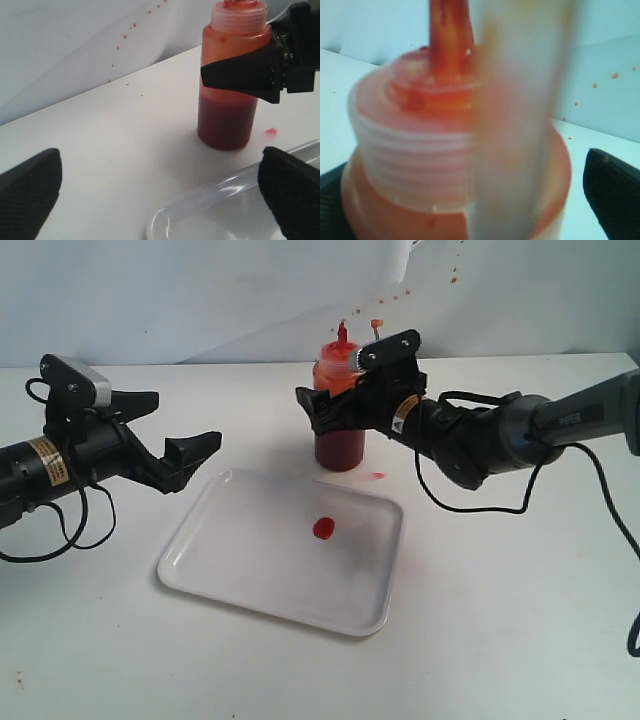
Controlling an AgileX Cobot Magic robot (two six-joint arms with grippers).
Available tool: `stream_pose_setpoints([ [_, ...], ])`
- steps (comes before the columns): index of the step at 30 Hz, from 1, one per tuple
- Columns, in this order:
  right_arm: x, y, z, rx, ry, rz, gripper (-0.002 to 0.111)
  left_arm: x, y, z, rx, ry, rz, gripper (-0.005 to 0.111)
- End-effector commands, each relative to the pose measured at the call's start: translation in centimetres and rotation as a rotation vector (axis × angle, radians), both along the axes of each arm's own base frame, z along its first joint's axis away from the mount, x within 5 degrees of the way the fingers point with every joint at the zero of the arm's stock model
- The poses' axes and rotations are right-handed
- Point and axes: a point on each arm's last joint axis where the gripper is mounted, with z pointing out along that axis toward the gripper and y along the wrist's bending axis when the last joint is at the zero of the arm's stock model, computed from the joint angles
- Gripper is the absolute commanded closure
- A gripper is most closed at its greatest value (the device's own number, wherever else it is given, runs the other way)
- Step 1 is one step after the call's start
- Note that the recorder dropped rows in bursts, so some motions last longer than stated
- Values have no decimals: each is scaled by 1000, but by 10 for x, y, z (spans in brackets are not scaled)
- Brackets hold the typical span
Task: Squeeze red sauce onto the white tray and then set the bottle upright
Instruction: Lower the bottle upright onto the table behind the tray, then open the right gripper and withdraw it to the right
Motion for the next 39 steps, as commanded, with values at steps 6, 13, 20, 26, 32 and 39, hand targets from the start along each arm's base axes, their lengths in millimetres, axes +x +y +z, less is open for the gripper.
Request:
stream_pose_setpoints([
  [6, -4, -10, 15, -149, 201, -86, 3, 0, 0, 4, -16, -10, 1, 2],
  [13, -19, 7, 26, -211, 204, -33, 3, 0, 0, 4, -16, -10, 1, 2],
  [20, -25, 19, 27, -223, 201, -2, 3, 0, 0, 4, -16, -10, 1, 2],
  [26, -26, 16, 24, -259, 239, -19, 3, 0, 0, 4, -17, -11, 0, 2],
  [32, -29, 13, 31, -294, 272, -45, 3, 0, 0, 4, -17, -11, 0, 2],
  [39, -36, 9, 46, -363, 327, -83, 3, 0, 0, 4, -17, -11, 0, 2],
])
